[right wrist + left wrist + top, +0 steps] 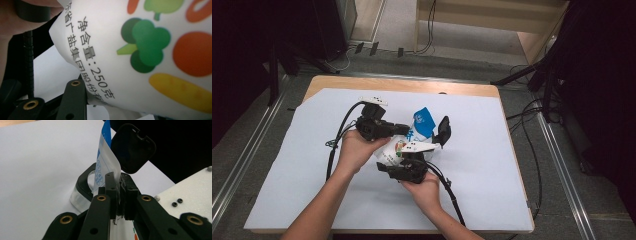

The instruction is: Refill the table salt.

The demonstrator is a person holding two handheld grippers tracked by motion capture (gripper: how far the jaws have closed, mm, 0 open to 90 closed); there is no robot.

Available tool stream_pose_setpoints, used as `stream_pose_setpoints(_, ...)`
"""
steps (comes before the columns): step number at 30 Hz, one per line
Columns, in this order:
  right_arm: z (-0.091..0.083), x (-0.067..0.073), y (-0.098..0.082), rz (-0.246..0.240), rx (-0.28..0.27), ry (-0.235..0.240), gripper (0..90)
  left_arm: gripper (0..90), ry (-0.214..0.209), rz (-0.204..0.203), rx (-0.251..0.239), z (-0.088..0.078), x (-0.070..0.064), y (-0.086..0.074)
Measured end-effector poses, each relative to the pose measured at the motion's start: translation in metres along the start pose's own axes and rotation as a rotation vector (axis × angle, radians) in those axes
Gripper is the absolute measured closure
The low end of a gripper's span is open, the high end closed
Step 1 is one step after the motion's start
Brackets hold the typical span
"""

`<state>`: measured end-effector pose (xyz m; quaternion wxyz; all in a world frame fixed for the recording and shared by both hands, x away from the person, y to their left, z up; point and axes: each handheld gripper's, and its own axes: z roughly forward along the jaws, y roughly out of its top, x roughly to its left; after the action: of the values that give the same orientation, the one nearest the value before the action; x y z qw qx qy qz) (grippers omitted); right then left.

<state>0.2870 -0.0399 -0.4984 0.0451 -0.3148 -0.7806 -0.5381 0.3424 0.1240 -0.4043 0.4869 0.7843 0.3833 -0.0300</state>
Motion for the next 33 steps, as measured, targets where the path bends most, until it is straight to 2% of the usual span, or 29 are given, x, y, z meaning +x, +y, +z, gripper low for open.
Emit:
stream_pose_setpoints(3, -0.0012, 0.0009, 0.0009, 0.013, -0.009, 0.017, 61.7, 85.3, -0.02, -0.003, -0.007, -0.0007, 0.0003, 0.0)
stream_pose_setpoints(8, -0.0014, 0.0025, 0.0014, 0.034, -0.011, 0.035, 61.5, 84.7, -0.02, -0.003, 0.007, -0.0008, 0.0011, 0.0)
stream_pose_setpoints(19, -0.0001, 0.004, 0.0029, 0.024, 0.005, 0.028, 58.5, 86.1, 0.0, -0.013, 0.017, 0.0016, 0.0, 0.0002)
stream_pose_setpoints(27, -0.0017, 0.0048, 0.0029, 0.027, -0.013, 0.018, 62.1, 85.5, 0.002, -0.007, 0.005, -0.0008, -0.0032, 0.0019)
stream_pose_setpoints(33, -0.004, 0.0076, 0.0043, 0.058, -0.032, 0.039, 62.7, 83.4, -0.012, -0.01, -0.008, -0.003, -0.0023, 0.0024)
